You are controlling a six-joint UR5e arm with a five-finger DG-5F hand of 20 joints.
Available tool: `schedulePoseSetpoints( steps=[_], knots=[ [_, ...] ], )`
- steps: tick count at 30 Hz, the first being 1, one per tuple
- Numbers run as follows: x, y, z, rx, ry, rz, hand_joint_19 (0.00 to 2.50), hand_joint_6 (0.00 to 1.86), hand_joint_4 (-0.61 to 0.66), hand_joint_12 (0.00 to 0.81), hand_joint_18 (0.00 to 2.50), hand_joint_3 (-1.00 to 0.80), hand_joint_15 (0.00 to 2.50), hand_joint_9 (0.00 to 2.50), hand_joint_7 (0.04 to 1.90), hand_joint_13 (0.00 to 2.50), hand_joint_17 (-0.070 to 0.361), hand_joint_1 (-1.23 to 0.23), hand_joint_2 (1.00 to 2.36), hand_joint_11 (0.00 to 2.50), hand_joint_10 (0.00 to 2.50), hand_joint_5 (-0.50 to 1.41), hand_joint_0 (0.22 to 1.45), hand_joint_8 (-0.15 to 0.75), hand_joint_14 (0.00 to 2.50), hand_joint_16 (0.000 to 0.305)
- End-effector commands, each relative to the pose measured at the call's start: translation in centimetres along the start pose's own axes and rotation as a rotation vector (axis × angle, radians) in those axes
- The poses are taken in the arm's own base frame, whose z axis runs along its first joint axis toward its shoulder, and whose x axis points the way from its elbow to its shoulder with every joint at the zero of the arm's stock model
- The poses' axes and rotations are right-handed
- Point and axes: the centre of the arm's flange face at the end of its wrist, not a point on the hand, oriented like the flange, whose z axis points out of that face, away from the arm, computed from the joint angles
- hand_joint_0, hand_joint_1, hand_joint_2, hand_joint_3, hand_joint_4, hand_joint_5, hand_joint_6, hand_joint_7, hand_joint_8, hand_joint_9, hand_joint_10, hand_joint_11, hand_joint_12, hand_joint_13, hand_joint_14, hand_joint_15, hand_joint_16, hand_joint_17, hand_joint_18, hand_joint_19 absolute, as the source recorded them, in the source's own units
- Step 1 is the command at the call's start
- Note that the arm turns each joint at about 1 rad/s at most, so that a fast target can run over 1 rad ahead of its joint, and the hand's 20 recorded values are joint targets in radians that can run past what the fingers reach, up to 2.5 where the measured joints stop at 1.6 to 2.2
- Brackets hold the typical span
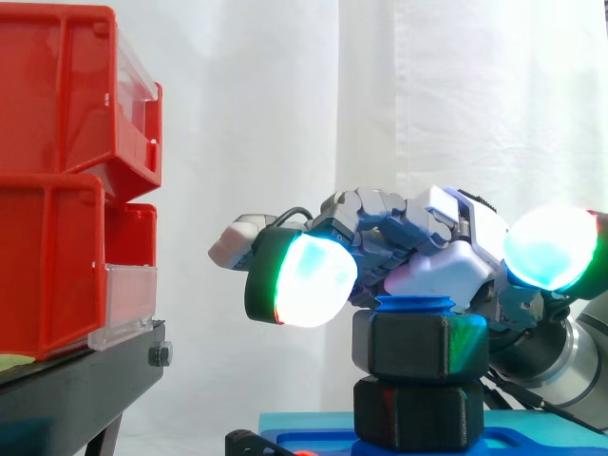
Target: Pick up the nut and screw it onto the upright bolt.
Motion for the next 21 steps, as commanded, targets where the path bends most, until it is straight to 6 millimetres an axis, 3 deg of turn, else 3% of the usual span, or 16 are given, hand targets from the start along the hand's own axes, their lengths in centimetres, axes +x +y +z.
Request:
schedulePoseSetpoints(
  steps=[1, 11, 21],
  knots=[
    [0.05, -0.05, -0.36, -0.001, 0.008, -0.002, 0.0, 0.5, 0.24, 0.357, 0.0, -0.5, 0.0, 0.3, 0.84, 0.11, 0.102, -0.21, 1.0, 0.0, 0.0, -0.2, 0.38, 0.272, 0.0, 0.046],
    [0.44, -0.02, -0.71, 0.005, 0.011, 0.0, 0.0, 0.5, 0.28, 0.348, 0.0, -0.5, 0.0, 0.36, 0.93, 0.18, 0.098, -0.26, 1.0, 0.0, 0.0, -0.18, 0.4, 0.281, 0.0, 0.044],
    [0.14, -0.17, -1.03, -0.002, 0.009, -0.016, 0.0, 0.5, 0.29, 0.337, 0.0, -0.5, 0.0, 0.46, 1.18, 0.25, 0.091, -0.28, 1.0, 0.0, 0.0, -0.14, 0.4, 0.294, 0.0, 0.04]
  ],
)
